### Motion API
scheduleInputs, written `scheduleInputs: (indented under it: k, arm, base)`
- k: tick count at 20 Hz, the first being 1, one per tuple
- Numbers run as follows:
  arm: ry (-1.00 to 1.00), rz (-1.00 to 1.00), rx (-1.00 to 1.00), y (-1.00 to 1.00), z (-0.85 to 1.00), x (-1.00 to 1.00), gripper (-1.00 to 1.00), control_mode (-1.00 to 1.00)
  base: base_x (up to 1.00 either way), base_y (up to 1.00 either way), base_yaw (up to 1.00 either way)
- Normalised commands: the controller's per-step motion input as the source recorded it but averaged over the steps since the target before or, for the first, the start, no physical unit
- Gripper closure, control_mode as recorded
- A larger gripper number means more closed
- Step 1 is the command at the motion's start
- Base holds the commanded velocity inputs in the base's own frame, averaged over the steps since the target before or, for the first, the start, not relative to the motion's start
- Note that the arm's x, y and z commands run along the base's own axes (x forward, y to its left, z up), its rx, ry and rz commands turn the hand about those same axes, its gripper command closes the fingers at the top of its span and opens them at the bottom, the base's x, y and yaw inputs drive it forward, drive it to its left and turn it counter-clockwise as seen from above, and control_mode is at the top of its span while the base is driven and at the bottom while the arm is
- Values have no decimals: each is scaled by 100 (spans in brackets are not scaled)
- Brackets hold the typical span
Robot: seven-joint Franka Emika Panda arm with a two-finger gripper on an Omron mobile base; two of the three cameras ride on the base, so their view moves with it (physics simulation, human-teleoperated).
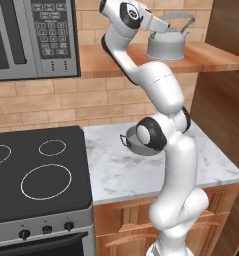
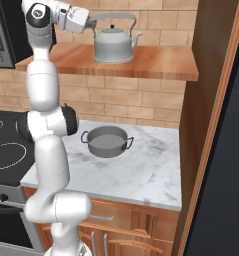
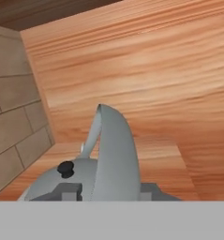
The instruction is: Pick the kettle from the cabinet and place it on a stove burner. Then pick the pot from the counter and place it on another stove burner. Finally, turn both burners on.
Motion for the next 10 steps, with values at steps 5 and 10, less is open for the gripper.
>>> scheduleInputs:
  k: [5, 10]
  arm:
    - [-7, -4, 3, 0, -34, -67, 100, -100]
    - [-9, -6, 4, 0, -36, -75, 100, -100]
  base:
    - [0, 0, 0]
    - [0, 0, 0]
